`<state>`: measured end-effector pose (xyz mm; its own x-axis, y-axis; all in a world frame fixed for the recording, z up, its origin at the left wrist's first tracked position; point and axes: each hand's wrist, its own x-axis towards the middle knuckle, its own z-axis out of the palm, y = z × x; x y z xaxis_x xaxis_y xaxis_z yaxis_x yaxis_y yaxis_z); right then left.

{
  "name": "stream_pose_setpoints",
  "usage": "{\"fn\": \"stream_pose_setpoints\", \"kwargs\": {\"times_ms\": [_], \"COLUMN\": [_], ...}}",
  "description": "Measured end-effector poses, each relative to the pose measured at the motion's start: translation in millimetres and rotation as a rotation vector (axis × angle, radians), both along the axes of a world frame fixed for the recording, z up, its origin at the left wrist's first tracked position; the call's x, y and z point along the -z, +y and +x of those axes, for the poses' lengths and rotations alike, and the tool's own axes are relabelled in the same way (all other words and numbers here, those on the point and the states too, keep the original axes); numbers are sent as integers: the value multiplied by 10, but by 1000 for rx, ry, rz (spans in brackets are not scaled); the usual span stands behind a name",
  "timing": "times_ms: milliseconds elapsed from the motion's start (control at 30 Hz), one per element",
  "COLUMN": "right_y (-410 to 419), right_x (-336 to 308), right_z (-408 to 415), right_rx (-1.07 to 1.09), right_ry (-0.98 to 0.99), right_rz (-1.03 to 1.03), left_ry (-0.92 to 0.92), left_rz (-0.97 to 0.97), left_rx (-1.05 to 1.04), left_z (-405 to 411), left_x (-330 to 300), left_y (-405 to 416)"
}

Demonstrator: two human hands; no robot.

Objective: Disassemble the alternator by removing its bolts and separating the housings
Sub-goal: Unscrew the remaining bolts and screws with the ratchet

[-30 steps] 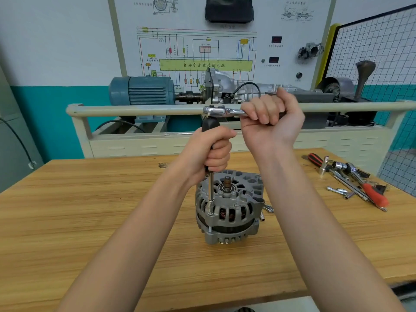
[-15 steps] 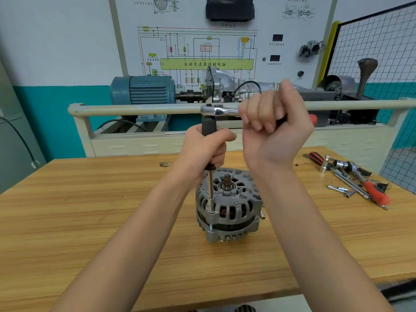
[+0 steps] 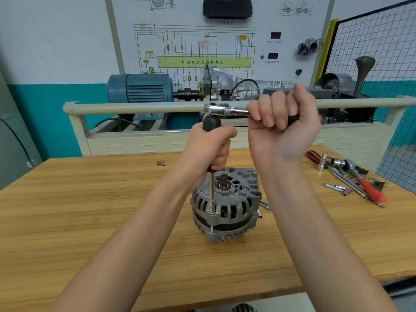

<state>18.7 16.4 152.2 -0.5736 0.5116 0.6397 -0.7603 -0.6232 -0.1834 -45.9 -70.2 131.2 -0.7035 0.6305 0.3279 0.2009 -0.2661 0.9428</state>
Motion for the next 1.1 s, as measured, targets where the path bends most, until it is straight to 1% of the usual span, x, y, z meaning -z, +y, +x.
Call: {"fn": "stream_pose_setpoints", "kwargs": {"times_ms": [67,133,167,200,233,267,333,433,500,567,633,700,800,867,933,967,1000,1033,1067,1100], "right_y": [-168,-328,-379,-398,-376,-331,-189,65,178,218,205,164,25,-135,-325,-407,-473,-513,-524,-501], "right_x": [82,145,158,159,143,111,12,-100,-119,-125,-124,-112,-58,-13,46,79,101,115,121,113], "right_z": [91,131,132,124,107,87,28,-145,-279,-378,-404,-352,-210,-120,-50,-26,-6,6,9,4], "right_rx": [282,540,608,626,595,521,281,-141,-375,-470,-450,-372,-164,97,455,613,725,786,801,769], "right_ry": [109,220,249,261,262,249,157,-80,-174,-213,-207,-172,-94,-9,117,164,185,188,186,192], "right_rz": [176,319,367,383,369,336,255,-1,-179,-264,-276,-244,-103,79,274,360,426,465,473,451], "left_ry": [29,61,76,86,87,76,46,19,-9,-44,-84,-117,-99,-70,-46,-29,-6,21,41,42], "left_rz": [-3,-3,-1,5,11,16,23,30,25,-7,-32,-19,4,22,49,71,89,94,93,96], "left_rx": [-132,-204,-233,-258,-271,-263,-191,-32,74,165,245,249,71,-94,-262,-321,-355,-374,-392,-400], "left_z": [20,41,44,43,33,19,-27,-112,-154,-175,-178,-179,-149,-98,-45,-14,17,42,47,35], "left_x": [10,17,22,28,32,35,38,15,-14,-39,-43,-27,-10,-9,-9,-7,-5,-1,10,26], "left_y": [30,52,56,51,42,26,-22,-115,-143,-142,-130,-125,-95,-43,14,39,59,72,70,62]}}
